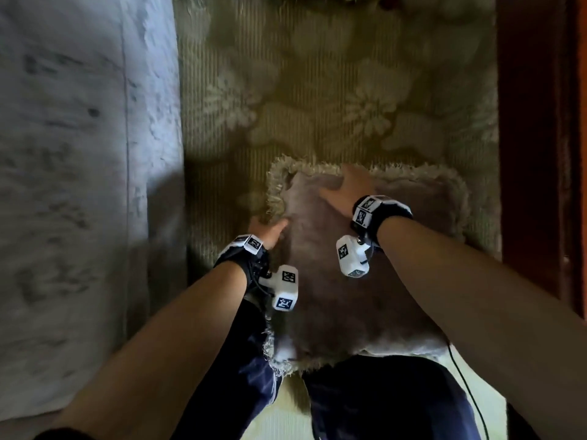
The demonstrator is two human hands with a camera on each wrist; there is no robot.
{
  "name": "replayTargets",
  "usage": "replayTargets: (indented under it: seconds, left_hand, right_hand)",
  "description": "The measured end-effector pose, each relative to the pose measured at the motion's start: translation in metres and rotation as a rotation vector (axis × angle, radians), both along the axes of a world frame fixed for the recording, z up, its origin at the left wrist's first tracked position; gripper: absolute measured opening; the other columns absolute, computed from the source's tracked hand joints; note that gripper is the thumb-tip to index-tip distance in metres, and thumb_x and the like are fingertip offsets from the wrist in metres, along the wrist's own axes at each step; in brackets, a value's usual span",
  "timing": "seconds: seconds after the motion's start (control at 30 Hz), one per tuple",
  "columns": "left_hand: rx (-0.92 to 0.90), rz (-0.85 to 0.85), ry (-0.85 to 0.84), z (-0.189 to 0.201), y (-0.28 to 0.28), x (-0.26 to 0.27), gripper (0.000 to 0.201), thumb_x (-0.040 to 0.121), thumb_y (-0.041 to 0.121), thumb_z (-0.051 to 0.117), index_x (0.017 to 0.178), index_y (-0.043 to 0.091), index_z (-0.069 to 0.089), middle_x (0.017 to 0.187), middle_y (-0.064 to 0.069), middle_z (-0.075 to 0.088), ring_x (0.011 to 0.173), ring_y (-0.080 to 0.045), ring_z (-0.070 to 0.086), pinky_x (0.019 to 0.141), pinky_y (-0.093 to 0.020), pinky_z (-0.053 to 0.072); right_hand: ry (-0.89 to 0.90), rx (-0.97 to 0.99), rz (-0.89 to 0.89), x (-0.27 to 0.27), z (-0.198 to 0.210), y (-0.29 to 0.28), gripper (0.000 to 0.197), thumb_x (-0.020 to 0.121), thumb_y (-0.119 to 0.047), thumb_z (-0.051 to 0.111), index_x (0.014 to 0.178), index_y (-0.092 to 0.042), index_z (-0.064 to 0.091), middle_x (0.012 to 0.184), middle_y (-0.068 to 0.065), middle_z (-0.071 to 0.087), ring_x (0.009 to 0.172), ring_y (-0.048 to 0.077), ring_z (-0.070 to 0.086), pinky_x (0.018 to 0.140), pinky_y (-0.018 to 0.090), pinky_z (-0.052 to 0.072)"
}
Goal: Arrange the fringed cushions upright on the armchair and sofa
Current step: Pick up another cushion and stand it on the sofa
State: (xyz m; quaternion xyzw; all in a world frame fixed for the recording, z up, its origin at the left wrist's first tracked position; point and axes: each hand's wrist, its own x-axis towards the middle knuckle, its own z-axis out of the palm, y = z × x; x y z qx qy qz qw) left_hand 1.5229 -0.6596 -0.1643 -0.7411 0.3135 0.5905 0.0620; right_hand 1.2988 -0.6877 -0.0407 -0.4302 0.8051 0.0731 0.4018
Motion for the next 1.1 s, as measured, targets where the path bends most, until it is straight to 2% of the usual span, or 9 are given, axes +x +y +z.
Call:
replayTargets:
  seconds: [0.07,0.13,0.27,0.37,0.5,0.63,0.73,0.87,1.1]
  left_hand:
    - [0.04,-0.011,0.071,-0.016,0.002,-0.001,0.105,0.033,0.083,0.079,0.12,0.026,0.064,0.113,0.0,0.07,0.097,-0.023,0.069,0.086,-0.046,0.056]
    - [0.158,-0.031,0.162,0.034,0.003,-0.015,0.082,0.051,0.075,0.078,0.111,0.019,0.069,0.105,-0.001,0.073,0.094,-0.025,0.069,0.088,-0.044,0.054]
    - [0.095,-0.181,0.172,0.098,0.006,-0.032,0.037,0.084,0.049,0.069,0.097,0.017,0.058,0.097,-0.005,0.066,0.079,-0.023,0.062,0.073,-0.033,0.049]
    - [0.013,-0.174,0.116,0.128,0.003,-0.041,0.032,0.087,0.042,0.067,0.089,0.012,0.058,0.087,-0.008,0.063,0.077,-0.027,0.059,0.066,-0.028,0.045]
    - [-0.028,-0.132,0.131,0.203,-0.005,-0.039,0.052,0.087,0.033,0.072,0.093,-0.018,0.061,0.06,-0.023,0.053,0.048,-0.02,0.041,0.044,-0.023,0.031]
    - [-0.119,-0.224,0.057,0.308,-0.031,-0.034,0.04,0.084,0.046,0.07,0.077,0.01,0.057,0.071,-0.005,0.059,0.058,-0.017,0.052,0.053,-0.024,0.04]
    - [-0.169,-0.297,0.016,0.401,-0.056,-0.029,0.038,0.081,0.047,0.073,0.076,0.014,0.056,0.081,-0.005,0.061,0.066,-0.02,0.058,0.051,-0.023,0.039]
    - [-0.258,-0.444,-0.032,0.523,-0.084,-0.021,0.061,0.079,0.048,0.074,0.123,0.01,0.057,0.122,-0.011,0.064,0.108,-0.03,0.064,0.088,-0.036,0.055]
    - [-0.469,-0.209,0.045,0.631,-0.159,0.022,0.117,0.034,0.074,0.076,0.131,0.013,0.053,0.128,-0.007,0.063,0.111,-0.028,0.063,0.095,-0.041,0.052]
  right_hand:
    - [0.042,0.069,0.159,0.001,-0.017,0.0,0.114,0.069,-0.082,0.055,0.155,-0.022,0.009,0.162,0.01,0.013,0.149,0.034,0.007,0.118,0.057,0.01]
    - [0.056,0.141,0.274,0.001,-0.034,0.001,0.126,0.06,-0.093,0.049,0.155,-0.025,0.0,0.161,0.011,0.018,0.148,0.035,0.015,0.117,0.062,0.004]
    - [-0.018,0.2,0.37,-0.003,-0.023,-0.005,0.121,0.054,-0.087,0.064,0.146,-0.013,0.034,0.14,0.014,0.052,0.12,0.037,0.055,0.095,0.044,0.045]
    - [0.015,0.164,0.436,-0.006,0.023,-0.016,0.08,0.063,-0.073,0.072,0.115,-0.014,0.059,0.109,0.009,0.066,0.086,0.029,0.061,0.072,0.033,0.046]
    - [-0.06,0.072,0.331,-0.006,0.108,-0.024,0.056,0.061,-0.065,0.079,0.089,-0.02,0.061,0.076,-0.003,0.063,0.071,0.022,0.06,0.065,0.028,0.047]
    - [-0.144,-0.02,0.219,-0.001,0.218,-0.036,0.043,0.062,-0.047,0.087,0.072,-0.018,0.058,0.067,-0.004,0.06,0.063,0.015,0.058,0.052,0.023,0.039]
    - [-0.135,-0.077,0.224,0.001,0.304,-0.051,0.053,0.055,-0.049,0.09,0.091,-0.018,0.067,0.085,-0.003,0.07,0.079,0.018,0.065,0.069,0.027,0.053]
    - [-0.128,-0.134,0.196,0.001,0.412,-0.061,0.083,0.055,-0.045,0.092,0.126,-0.017,0.06,0.119,0.002,0.068,0.11,0.026,0.062,0.098,0.033,0.049]
    - [-0.161,-0.324,0.173,0.035,0.6,-0.124,0.069,0.059,-0.042,0.091,0.116,-0.011,0.065,0.104,0.0,0.068,0.094,0.018,0.062,0.08,0.025,0.048]
